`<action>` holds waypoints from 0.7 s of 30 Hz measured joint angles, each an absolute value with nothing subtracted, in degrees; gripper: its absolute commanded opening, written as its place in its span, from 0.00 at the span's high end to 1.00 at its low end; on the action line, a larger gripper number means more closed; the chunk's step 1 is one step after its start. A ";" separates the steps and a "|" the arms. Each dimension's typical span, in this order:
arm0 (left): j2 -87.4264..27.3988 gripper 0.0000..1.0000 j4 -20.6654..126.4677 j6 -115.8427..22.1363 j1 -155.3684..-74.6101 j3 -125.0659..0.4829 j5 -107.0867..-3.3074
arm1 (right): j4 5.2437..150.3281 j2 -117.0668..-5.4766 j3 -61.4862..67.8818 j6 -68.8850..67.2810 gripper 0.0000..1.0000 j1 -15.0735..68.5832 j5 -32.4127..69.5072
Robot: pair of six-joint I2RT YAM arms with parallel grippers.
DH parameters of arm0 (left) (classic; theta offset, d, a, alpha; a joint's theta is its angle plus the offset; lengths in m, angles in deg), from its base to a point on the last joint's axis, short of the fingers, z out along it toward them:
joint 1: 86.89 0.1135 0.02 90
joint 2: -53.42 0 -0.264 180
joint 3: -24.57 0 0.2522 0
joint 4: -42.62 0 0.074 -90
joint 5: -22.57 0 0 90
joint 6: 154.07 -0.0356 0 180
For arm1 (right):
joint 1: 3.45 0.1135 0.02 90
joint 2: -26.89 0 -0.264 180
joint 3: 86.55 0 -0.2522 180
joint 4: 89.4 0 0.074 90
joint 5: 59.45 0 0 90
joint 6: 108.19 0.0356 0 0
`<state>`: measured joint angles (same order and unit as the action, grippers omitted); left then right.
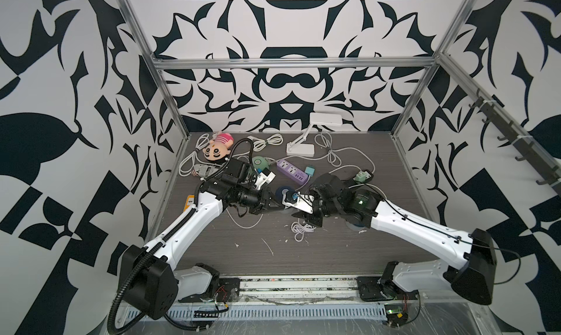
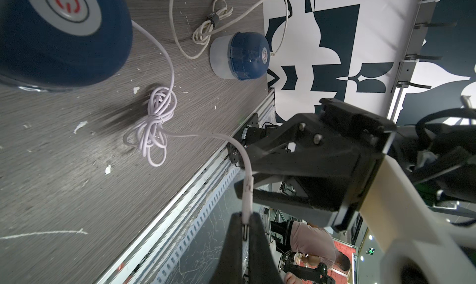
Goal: Charge the cordless meat grinders
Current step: Pick up the charging cable from the center of the board.
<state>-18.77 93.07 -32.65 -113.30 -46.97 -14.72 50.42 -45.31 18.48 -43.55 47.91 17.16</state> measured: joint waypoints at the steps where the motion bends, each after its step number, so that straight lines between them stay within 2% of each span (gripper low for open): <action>1: -18.77 1.00 93.18 -32.68 -113.30 -46.97 -14.72 | 50.44 -44.35 18.87 -43.79 0.58 47.91 17.64; 7: -18.77 1.00 93.86 -33.05 -113.30 -46.97 -14.72 | 50.57 -41.73 19.35 -44.54 0.57 47.91 19.69; 15: -18.81 1.00 95.47 -34.07 -113.30 -46.97 -14.72 | 49.72 -48.63 16.90 -45.78 0.58 48.01 19.39; 21: -18.81 1.00 96.41 -34.75 -113.30 -46.97 -14.70 | 49.46 -50.45 14.50 -46.66 0.70 48.17 18.67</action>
